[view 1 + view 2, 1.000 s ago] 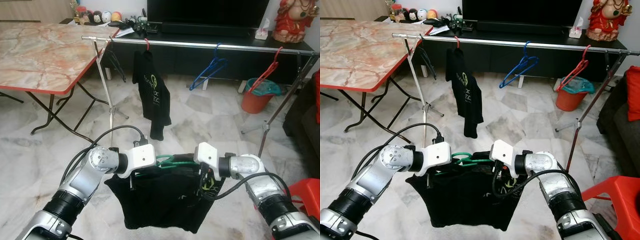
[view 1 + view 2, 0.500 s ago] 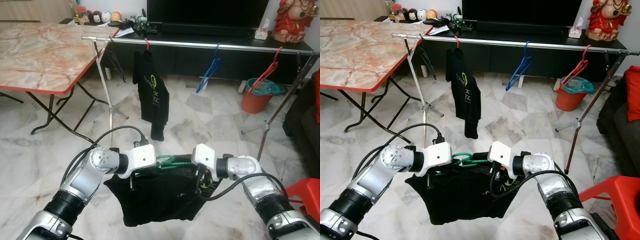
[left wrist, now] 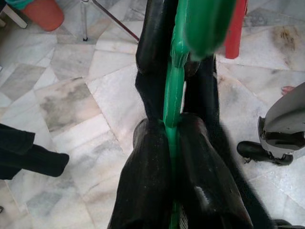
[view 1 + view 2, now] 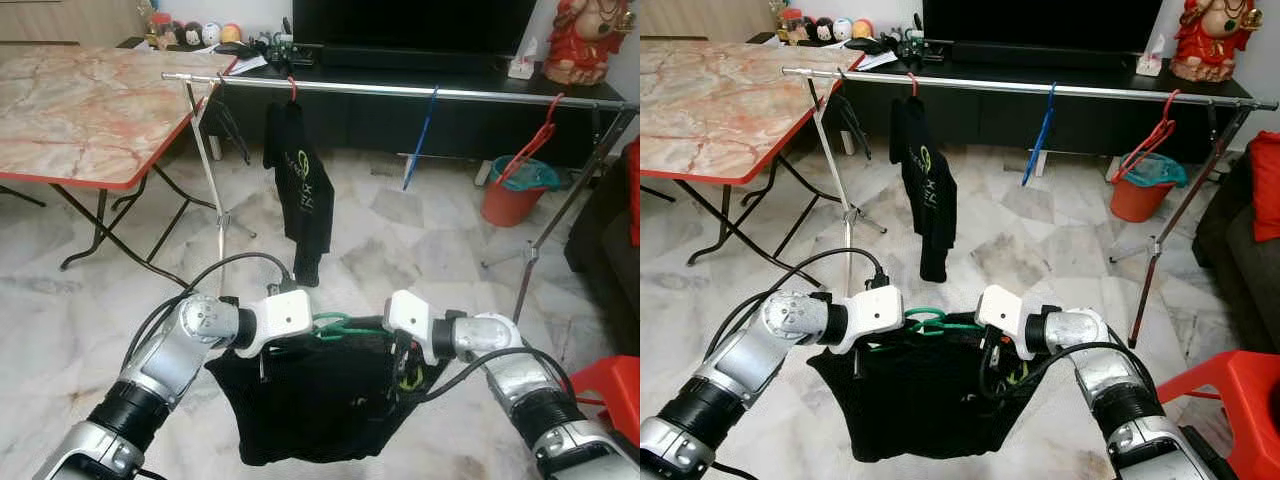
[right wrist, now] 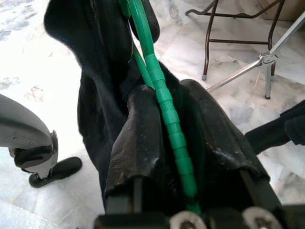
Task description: Hang hanger
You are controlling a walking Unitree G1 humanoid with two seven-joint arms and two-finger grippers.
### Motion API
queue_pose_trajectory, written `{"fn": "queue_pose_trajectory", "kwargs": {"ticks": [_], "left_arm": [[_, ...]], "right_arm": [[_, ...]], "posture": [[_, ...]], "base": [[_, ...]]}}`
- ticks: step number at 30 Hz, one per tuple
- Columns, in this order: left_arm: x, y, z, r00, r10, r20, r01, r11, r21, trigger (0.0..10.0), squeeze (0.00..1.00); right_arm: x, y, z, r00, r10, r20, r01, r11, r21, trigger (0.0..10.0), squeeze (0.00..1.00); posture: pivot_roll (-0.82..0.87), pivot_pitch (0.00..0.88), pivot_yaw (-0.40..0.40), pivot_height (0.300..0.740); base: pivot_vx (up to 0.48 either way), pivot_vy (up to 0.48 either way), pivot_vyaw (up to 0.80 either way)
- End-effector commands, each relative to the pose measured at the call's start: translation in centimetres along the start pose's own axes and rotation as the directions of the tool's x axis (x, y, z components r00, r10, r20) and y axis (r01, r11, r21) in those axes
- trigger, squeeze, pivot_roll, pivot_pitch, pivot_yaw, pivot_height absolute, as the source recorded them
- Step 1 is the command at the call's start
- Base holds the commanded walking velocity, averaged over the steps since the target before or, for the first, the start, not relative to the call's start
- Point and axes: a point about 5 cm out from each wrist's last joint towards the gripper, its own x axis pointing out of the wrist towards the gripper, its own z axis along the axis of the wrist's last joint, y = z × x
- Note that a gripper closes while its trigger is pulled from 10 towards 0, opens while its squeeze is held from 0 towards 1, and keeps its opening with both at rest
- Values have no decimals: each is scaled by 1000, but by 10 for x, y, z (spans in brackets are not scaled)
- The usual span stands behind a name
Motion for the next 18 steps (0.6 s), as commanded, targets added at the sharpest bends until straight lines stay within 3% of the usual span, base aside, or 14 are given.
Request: {"fn": "queue_pose_trajectory", "kwargs": {"ticks": [1,18], "left_arm": [[-2,11,15,999,28,43,-31,998,52,10000,0],[-2,14,17,998,32,47,-35,998,57,10000,0]], "right_arm": [[3,0,2,1000,18,2,-18,1000,-6,0,0],[4,2,2,1000,25,10,-25,1000,2,0,0]], "posture": [[-80,0,-31,740],[-81,0,-27,740]], "base": [[0,0,0],[0,0,0]]}}
